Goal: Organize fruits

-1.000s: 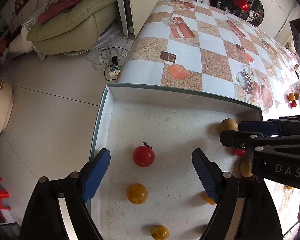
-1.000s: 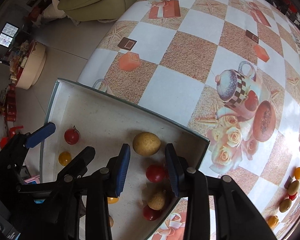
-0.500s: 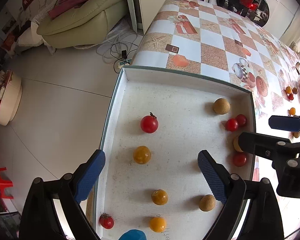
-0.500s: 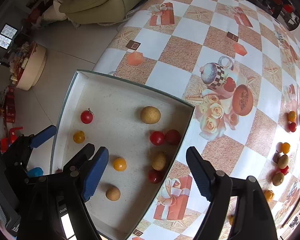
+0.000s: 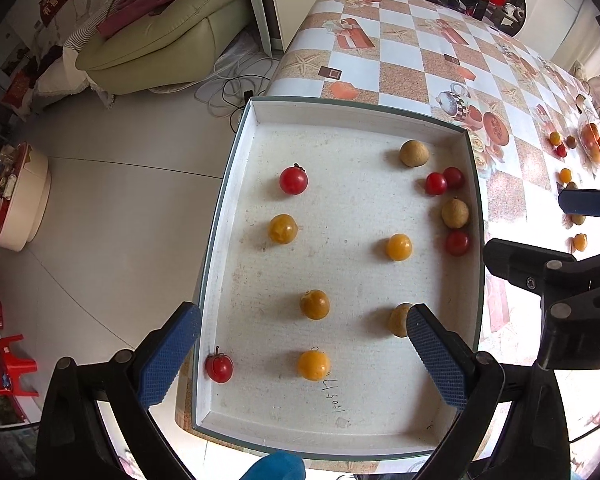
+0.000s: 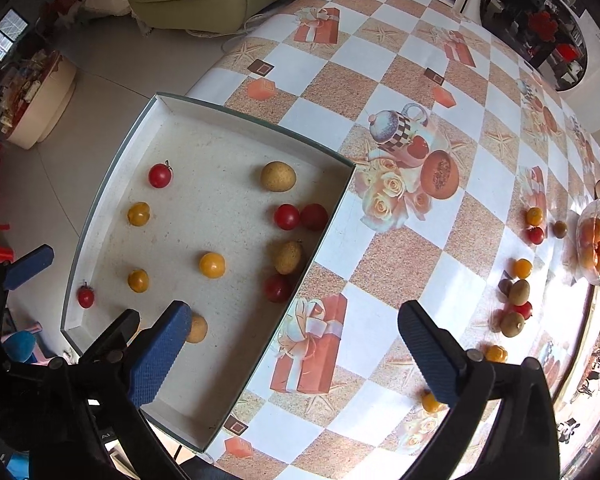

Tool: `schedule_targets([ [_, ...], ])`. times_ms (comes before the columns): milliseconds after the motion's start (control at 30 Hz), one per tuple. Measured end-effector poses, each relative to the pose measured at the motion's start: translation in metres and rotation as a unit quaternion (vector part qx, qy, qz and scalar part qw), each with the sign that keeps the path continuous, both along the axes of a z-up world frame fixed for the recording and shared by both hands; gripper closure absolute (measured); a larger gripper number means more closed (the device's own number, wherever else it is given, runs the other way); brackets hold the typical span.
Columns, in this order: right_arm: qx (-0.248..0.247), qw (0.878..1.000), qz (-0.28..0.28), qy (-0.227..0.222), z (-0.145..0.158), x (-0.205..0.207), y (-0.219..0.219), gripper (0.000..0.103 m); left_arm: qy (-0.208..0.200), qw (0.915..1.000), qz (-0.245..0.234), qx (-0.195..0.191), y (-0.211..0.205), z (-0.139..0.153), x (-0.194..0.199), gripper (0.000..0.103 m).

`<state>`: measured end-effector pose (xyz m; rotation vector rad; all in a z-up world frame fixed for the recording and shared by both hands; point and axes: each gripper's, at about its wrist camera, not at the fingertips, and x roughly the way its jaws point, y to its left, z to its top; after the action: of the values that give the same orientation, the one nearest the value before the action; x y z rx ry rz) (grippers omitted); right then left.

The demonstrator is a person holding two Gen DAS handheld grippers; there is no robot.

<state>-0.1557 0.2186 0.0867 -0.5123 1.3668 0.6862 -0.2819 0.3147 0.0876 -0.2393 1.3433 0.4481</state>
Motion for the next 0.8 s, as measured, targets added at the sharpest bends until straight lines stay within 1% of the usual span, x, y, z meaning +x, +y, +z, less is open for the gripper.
schedule_targets([
  [67, -0.005, 1.000, 0.002, 0.000, 0.001, -0.004, 0.000, 0.000, 0.003, 1.0000, -0.001, 0.000, -0.002, 0.003, -0.004, 0.000],
  [200, -0.012, 1.000, 0.009, -0.003, 0.007, -0.013, -0.002, 0.000, 0.009, 0.9998, -0.010, 0.014, -0.007, 0.009, -0.010, 0.000],
  [400, -0.015, 1.000, 0.010, -0.002, 0.014, -0.022, -0.005, 0.000, 0.012, 0.9994, -0.023, 0.024, -0.014, 0.016, -0.017, 0.000],
  [800, -0.027, 1.000, 0.012, -0.006, 0.022, -0.028, -0.008, 0.000, 0.010, 0.9992, -0.037, 0.015, -0.021, 0.017, -0.024, 0.000],
])
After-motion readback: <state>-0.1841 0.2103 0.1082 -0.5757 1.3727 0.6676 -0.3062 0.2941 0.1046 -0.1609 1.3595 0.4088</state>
